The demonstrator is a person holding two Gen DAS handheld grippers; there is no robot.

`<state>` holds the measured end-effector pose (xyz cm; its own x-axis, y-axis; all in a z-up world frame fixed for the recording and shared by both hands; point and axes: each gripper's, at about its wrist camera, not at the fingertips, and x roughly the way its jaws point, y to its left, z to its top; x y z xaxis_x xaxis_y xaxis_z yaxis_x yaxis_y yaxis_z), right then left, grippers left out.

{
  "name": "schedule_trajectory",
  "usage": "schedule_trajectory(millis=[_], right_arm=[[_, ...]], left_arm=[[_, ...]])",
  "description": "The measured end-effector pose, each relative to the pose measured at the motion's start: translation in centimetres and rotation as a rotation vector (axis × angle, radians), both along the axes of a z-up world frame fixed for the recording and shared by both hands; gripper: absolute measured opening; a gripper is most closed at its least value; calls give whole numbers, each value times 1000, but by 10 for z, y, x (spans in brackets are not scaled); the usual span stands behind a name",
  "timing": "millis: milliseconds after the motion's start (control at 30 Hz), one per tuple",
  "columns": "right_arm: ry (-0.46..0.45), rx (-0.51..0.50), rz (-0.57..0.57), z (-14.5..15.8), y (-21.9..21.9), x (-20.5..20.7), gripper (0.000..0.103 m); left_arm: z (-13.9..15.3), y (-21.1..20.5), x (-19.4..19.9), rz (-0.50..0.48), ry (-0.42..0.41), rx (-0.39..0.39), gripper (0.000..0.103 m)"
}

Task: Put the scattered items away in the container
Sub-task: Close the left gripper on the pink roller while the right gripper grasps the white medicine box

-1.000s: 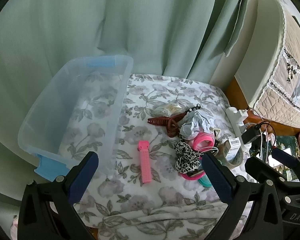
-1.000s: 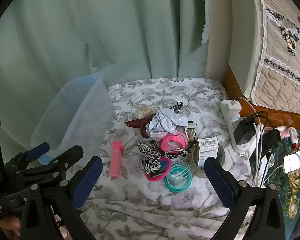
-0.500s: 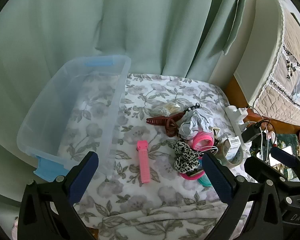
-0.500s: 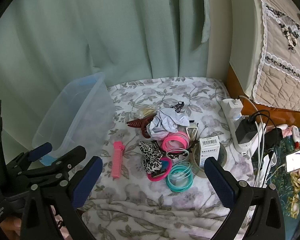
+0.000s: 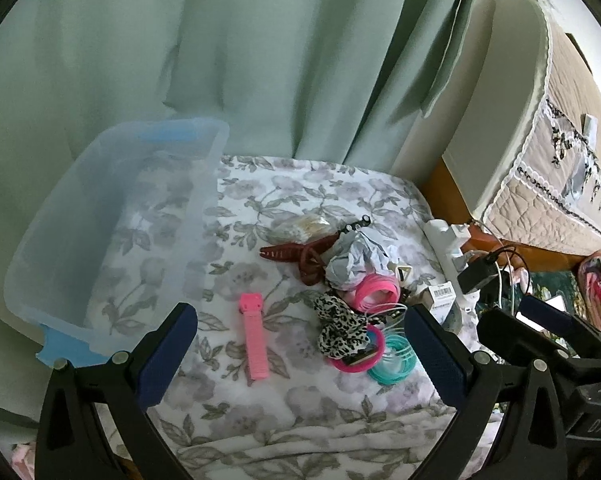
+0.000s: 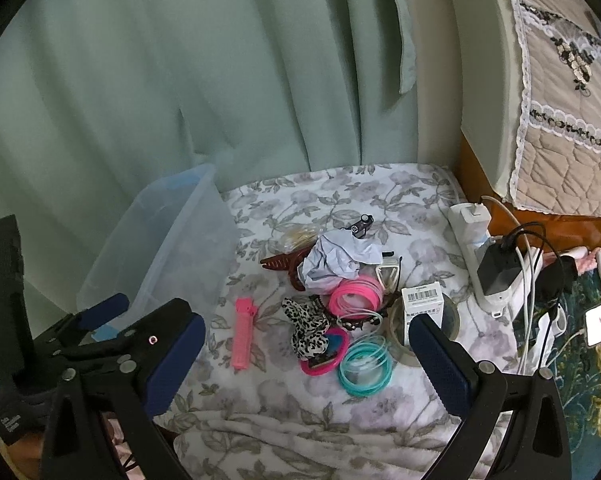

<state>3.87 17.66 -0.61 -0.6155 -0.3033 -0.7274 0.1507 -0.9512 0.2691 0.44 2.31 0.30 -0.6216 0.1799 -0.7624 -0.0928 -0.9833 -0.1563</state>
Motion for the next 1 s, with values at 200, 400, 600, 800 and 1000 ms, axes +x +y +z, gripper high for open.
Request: schedule_trajectory(millis=[200, 400, 600, 800, 1000], right_arm=[[-5, -22, 25, -3, 14, -2, 103], [-20, 19, 2, -17, 31, -9, 103], [-80, 5, -38, -47, 50, -19, 103], [-132, 42, -89, -75, 64, -31, 100], [-159, 81, -115, -93, 68, -43, 90]], left_arm=[[-11, 4, -6, -4, -37, -12, 103], [-31, 7, -14, 0, -111, -5, 103], [-54, 15, -22, -15, -182, -22, 103], [-80, 12, -34, 18, -246, -39, 102], [-104, 5, -44, 65, -286, -94, 95]])
